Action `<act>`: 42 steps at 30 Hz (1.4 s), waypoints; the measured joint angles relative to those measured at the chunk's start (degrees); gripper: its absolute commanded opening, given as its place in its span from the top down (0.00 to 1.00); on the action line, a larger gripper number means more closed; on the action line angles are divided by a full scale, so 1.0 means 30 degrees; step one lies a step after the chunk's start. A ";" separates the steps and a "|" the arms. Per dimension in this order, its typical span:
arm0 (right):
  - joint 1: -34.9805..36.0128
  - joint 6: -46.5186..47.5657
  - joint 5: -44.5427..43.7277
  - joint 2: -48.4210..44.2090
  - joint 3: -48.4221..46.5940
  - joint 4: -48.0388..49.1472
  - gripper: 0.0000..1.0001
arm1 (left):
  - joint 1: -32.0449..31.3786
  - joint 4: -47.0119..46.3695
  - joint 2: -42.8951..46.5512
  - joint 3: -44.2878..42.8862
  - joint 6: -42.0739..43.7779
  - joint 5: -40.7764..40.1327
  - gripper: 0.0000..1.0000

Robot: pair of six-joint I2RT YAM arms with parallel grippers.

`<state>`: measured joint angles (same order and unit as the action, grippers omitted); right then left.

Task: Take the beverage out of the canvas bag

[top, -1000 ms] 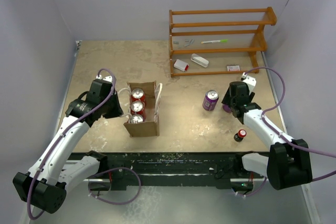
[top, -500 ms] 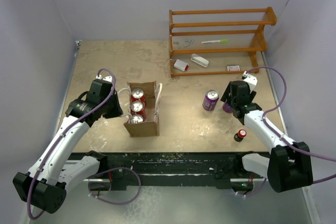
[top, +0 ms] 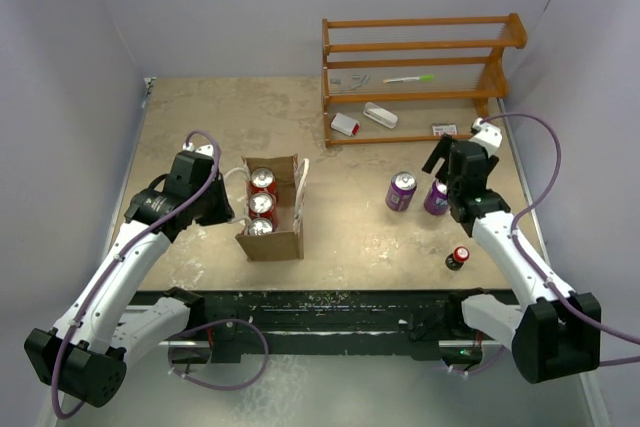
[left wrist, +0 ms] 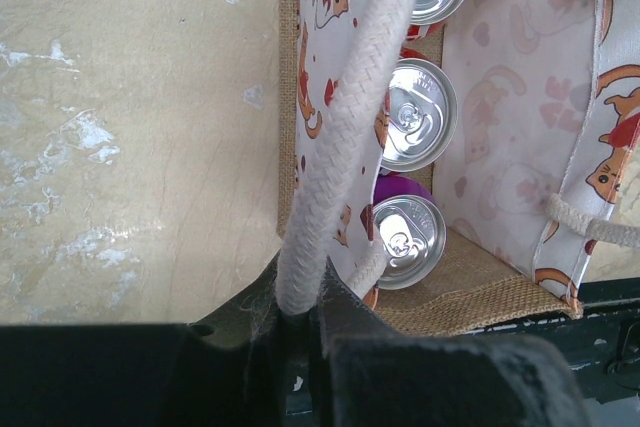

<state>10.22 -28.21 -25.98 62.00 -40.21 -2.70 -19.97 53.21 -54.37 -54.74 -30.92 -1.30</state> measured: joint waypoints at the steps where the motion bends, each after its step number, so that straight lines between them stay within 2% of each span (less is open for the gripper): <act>1: 0.0000 0.0270 0.0189 -0.0124 -0.0379 0.0306 0.12 | 0.0000 0.0000 0.0000 0.0000 0.0000 0.0000 1.00; 5: -0.0007 0.1246 0.2164 0.0044 -0.1559 0.1836 0.12 | 0.0000 0.0000 0.0022 0.0000 0.0007 0.0007 1.00; 11: 0.0517 0.1923 0.8663 0.2484 -0.3337 0.5238 0.11 | 0.0000 0.0000 0.0095 0.0000 0.0007 0.0022 1.00; 21: 0.7155 0.4299 1.3617 0.6156 -0.8255 0.6302 0.11 | 0.0000 0.0000 0.0175 0.0000 0.0007 0.0036 1.00; 25: 0.8568 0.4670 1.3675 0.6754 -0.9945 0.6251 0.16 | 0.0000 -0.0007 0.0182 0.0000 0.0007 0.0073 1.00; 32: 1.1919 0.4481 1.1562 0.8400 -1.2539 0.5391 0.31 | 0.0000 0.0000 0.0240 0.0000 0.0000 0.0051 1.00; 35: 1.3063 0.4073 1.1052 0.9522 -1.3653 0.4335 0.32 | 0.0000 0.0000 0.0627 0.0007 -0.0007 -0.0051 1.00; 42: 1.4353 0.3563 1.0083 1.2546 -1.6415 -0.0459 0.30 | 0.0000 0.0007 0.0991 0.0000 -0.0022 -0.0233 1.00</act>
<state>53.28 -17.52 4.27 99.63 -89.45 -4.08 -19.97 53.23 -51.40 -54.74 -30.98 -2.00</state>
